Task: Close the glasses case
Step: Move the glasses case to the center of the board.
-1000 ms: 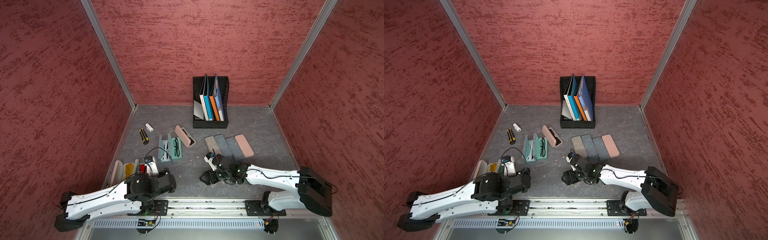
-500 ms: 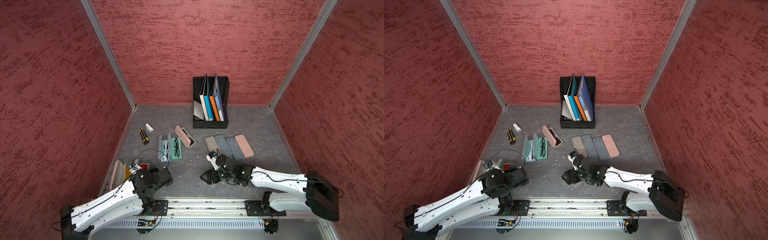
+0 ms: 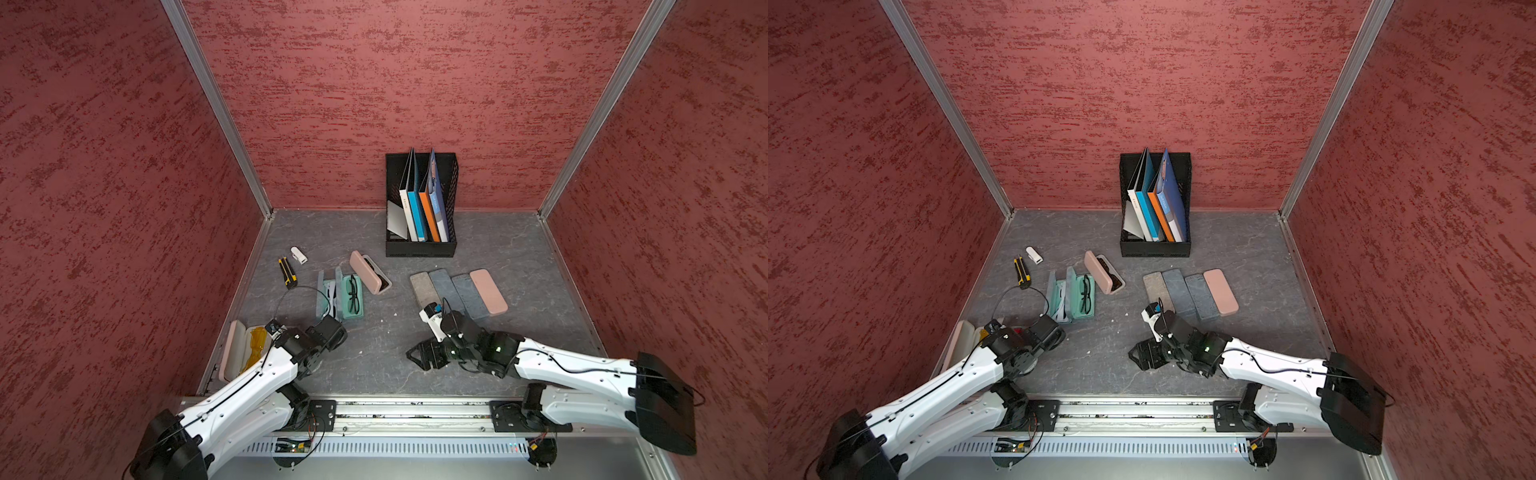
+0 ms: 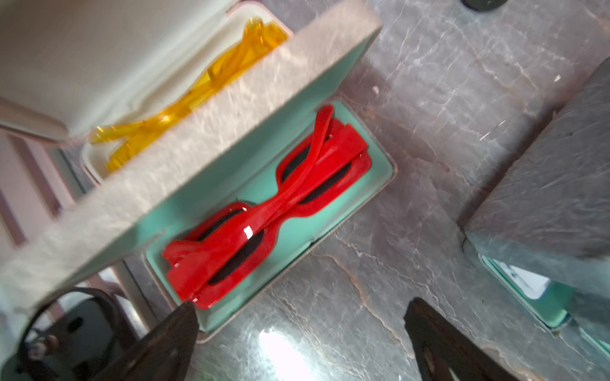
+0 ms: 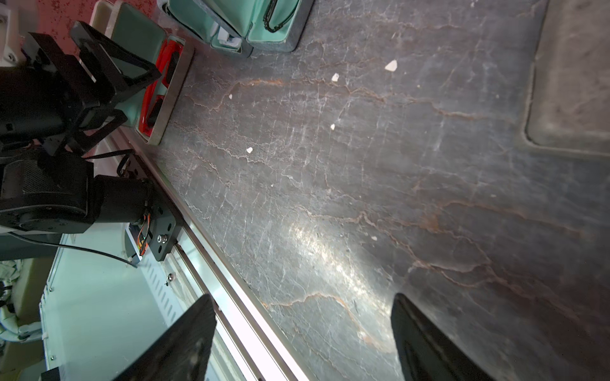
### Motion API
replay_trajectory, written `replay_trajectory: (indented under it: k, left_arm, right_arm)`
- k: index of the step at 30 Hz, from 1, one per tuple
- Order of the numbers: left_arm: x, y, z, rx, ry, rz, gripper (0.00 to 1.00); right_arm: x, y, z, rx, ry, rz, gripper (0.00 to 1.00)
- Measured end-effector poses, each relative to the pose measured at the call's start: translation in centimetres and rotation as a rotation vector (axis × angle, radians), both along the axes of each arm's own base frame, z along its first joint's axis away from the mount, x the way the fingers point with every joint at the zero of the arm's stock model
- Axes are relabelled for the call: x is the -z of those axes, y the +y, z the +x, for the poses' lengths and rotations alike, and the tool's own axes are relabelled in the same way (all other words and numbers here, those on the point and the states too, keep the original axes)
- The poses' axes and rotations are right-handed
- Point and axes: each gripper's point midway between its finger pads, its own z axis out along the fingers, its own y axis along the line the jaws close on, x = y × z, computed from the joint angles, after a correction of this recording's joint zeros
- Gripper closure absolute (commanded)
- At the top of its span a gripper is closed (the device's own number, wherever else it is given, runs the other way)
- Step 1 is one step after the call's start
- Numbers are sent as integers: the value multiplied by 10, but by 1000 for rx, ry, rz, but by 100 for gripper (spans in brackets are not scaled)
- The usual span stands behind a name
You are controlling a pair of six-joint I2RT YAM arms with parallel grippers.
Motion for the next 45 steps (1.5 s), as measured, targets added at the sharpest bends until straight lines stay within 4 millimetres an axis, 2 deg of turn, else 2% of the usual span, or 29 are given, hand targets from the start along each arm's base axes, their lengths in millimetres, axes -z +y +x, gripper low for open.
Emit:
replay_trajectory:
  k: [8, 13, 14, 16, 18, 20, 23, 27, 28, 30, 34, 40, 45]
  left_arm:
    - [12, 3, -2, -79, 10, -112, 0]
    - [21, 13, -6, -204, 54, -150, 0]
    - [23, 16, -8, -236, 71, -154, 3]
    - [26, 22, -13, -299, 97, -153, 15]
    - [28, 28, -18, -352, 120, -153, 37]
    - [29, 31, -21, -387, 124, -163, 51]
    - [30, 33, -22, -415, 126, -192, 63]
    - [35, 32, -20, -409, 147, -215, 91]
    - [37, 31, -19, -408, 154, -217, 94]
    - [40, 31, -20, -398, 186, -208, 98]
    - [42, 28, -17, -358, 204, -197, 100]
    - [40, -4, -2, -202, 181, -204, 100]
    - [42, -24, -1, -144, 180, -199, 100]
  right_arm:
    - [-6, -5, -1, 4, -11, 9, 16]
    - [-5, -8, -3, 2, -8, -3, 16]
    - [-5, -9, -4, 1, -10, -3, 16]
    - [-6, -12, -5, 0, -13, -6, 16]
    - [-7, -15, -7, 1, -17, -6, 16]
    - [-7, -18, -7, 3, -23, -5, 16]
    - [-7, -21, -8, 6, -26, -8, 16]
    - [-6, -23, -9, 4, -30, -12, 16]
    - [-7, -24, -9, 4, -31, -13, 16]
    - [-8, -25, -9, 5, -37, -10, 16]
    - [-13, -29, -11, 4, -50, -2, 16]
    - [-18, -34, -11, 12, -66, 1, 16]
    - [-18, -38, -12, 14, -66, -5, 16]
